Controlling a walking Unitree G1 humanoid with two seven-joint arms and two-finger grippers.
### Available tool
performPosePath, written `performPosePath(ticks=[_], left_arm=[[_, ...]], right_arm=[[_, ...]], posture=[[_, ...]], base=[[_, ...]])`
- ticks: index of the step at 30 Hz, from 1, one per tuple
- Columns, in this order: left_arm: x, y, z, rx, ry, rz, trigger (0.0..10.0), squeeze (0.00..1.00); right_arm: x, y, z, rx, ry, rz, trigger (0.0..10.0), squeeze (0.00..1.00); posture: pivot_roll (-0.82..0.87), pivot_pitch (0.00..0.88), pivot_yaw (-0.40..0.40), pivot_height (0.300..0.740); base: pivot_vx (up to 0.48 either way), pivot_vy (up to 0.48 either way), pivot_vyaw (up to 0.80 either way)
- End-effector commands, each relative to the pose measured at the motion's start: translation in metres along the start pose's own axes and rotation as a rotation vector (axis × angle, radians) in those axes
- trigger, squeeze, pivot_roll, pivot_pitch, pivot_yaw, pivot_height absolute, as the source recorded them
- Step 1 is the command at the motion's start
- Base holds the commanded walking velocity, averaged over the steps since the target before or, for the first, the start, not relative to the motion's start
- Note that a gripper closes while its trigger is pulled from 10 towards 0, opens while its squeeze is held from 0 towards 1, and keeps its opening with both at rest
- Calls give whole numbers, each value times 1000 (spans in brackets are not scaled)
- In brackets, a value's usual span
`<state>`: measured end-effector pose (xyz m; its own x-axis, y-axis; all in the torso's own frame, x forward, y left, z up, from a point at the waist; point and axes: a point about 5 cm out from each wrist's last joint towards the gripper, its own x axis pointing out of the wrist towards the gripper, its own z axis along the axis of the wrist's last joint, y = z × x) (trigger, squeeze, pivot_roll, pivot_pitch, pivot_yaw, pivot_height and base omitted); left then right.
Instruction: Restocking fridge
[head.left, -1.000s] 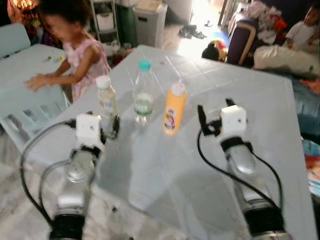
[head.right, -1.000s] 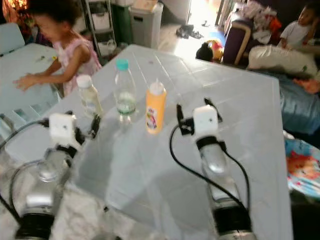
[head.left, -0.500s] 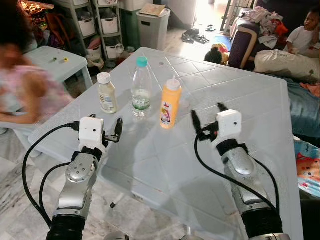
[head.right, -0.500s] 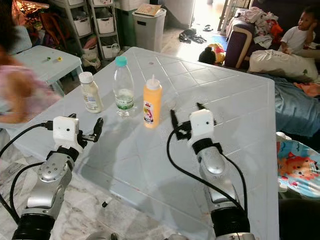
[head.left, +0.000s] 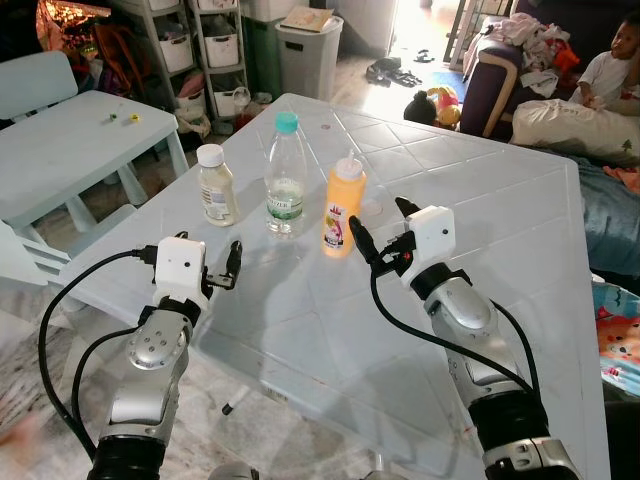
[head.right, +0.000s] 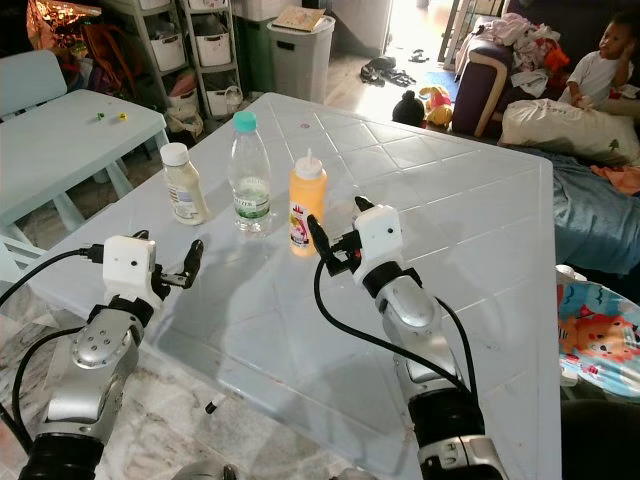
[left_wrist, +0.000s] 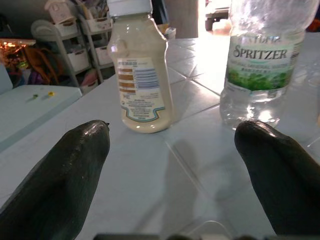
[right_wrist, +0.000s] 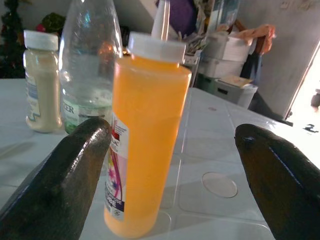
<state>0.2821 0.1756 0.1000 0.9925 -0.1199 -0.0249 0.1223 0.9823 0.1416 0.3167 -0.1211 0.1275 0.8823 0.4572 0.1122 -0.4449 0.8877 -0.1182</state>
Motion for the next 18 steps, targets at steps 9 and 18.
performPosePath(ticks=[9,18], left_arm=[[-7,5,4,38,7,-4,10000,0],[-11,5,5,45,17,-6,10000,0]], right_arm=[[20,-5,8,-8,-24,55,10000,0],[31,-5,15,-11,-54,105,10000,0]], posture=[[87,40,-9,740],[95,48,-8,740]], base=[[0,0,0],[0,0,0]])
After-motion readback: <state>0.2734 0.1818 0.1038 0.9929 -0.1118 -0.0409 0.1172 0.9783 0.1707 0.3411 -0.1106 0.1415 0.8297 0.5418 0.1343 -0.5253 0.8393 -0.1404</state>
